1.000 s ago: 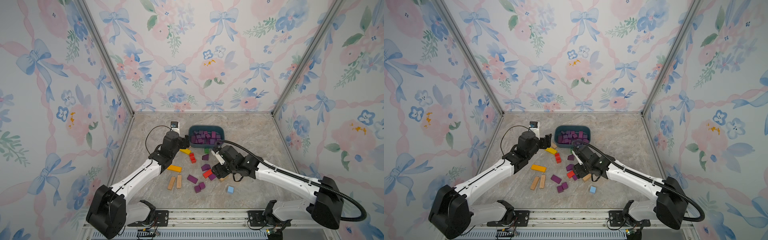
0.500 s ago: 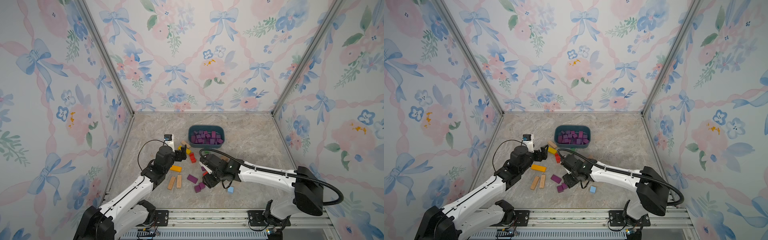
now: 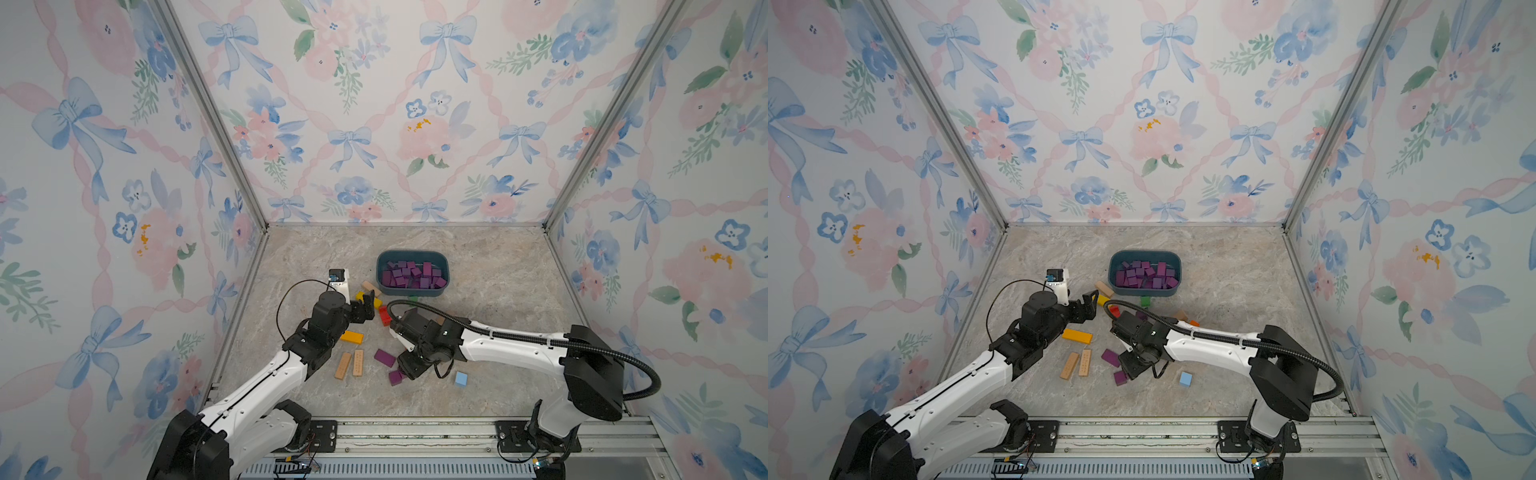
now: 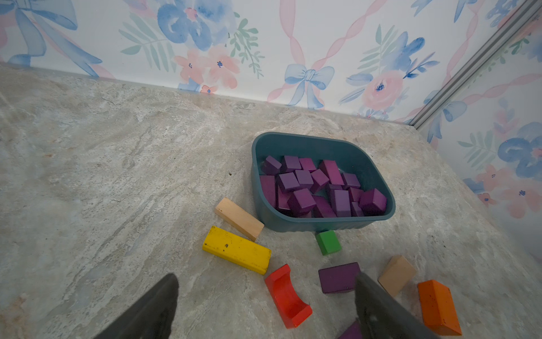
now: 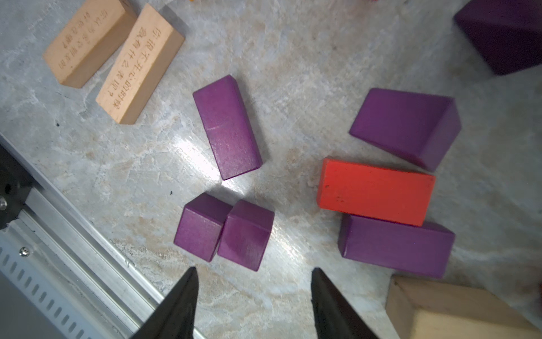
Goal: Pick purple bricks into the storage bin
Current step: Pick up the building block from the center of the board.
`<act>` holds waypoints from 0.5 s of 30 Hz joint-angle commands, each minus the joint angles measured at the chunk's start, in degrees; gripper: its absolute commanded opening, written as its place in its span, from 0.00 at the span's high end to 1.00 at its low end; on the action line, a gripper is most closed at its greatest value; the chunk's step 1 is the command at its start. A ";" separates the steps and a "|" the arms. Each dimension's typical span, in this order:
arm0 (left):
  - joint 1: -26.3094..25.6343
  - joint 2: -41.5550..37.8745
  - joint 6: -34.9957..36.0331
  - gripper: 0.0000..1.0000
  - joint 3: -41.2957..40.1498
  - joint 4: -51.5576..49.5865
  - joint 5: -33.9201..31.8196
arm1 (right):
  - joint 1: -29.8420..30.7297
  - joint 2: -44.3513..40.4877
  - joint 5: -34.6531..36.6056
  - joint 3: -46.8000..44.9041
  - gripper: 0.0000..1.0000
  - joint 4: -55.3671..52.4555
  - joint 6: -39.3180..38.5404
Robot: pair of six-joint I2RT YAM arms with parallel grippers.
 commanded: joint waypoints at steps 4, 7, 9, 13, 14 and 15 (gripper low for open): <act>0.14 -1.29 -1.66 0.04 -0.59 -0.84 -1.04 | 0.64 2.73 -0.64 1.60 0.42 -1.89 -0.81; 0.52 -1.15 -2.10 0.02 -0.69 -0.98 -1.56 | 0.64 3.42 -1.34 1.72 0.43 -1.47 -0.82; 0.68 -0.88 -2.34 0.02 -0.68 -1.06 -1.48 | 0.65 4.02 -1.88 1.94 0.43 -1.36 -0.84; 0.83 -1.09 -2.54 0.02 -0.59 -1.30 -0.99 | 0.69 5.14 -2.33 1.70 0.44 -0.92 -0.91; 0.90 -1.35 -2.75 0.02 -0.62 -1.41 -0.99 | 0.69 5.27 -2.41 1.77 0.44 -0.77 -1.00; 0.93 -1.70 -2.85 0.02 -0.77 -1.51 -1.06 | 0.71 5.46 -2.44 1.83 0.44 -0.74 -1.08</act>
